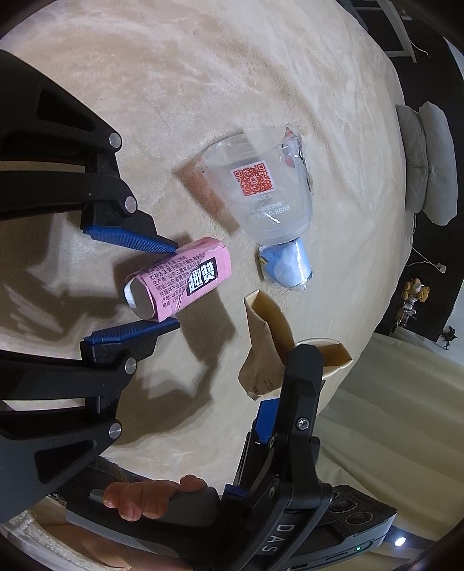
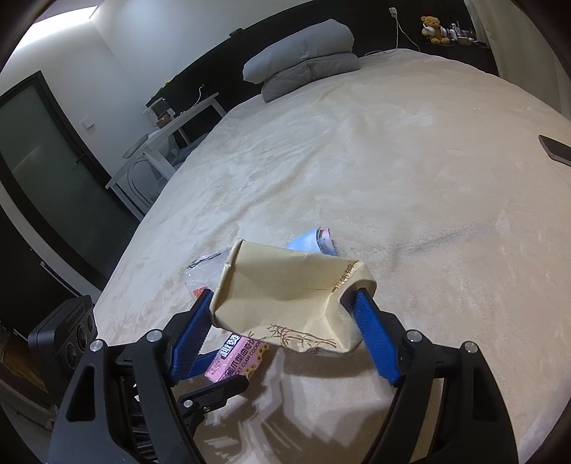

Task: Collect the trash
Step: 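Grasp the tan paper bag with the right tool while the left tool grasps the pink carton, then carry the pink carton and tan paper bag down over the clear trash bag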

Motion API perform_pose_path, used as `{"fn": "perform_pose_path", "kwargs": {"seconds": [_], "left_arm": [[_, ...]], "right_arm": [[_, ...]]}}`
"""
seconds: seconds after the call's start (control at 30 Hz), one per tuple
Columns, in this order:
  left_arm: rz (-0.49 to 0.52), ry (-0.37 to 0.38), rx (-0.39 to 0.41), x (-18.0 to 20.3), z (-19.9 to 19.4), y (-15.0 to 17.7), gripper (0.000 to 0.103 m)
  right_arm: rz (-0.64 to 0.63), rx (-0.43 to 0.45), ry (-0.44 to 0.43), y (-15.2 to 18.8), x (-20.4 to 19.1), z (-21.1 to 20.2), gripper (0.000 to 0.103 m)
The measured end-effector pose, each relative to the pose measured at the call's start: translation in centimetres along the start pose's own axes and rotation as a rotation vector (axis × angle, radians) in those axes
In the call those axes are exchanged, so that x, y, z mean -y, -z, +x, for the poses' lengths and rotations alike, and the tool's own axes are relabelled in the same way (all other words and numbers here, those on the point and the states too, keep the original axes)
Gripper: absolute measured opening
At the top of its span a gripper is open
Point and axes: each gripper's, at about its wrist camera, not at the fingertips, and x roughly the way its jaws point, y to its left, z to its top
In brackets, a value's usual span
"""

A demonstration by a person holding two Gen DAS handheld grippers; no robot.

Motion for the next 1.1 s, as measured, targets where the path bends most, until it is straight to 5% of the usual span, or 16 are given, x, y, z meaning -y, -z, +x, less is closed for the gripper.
{"fn": "perform_pose_path", "kwargs": {"seconds": [0.4,1.1], "left_arm": [[0.044,-0.057,0.017,2.6,-4.2,3.2,0.031],[0.032,-0.094,0.047,7.1,-8.4,12.5,0.03]], "right_arm": [[-0.05,0.014,-0.01,3.1,-0.4,-4.0,0.078],[-0.162,-0.015,-0.008,14.7,-1.3,-11.0,0.078]]}}
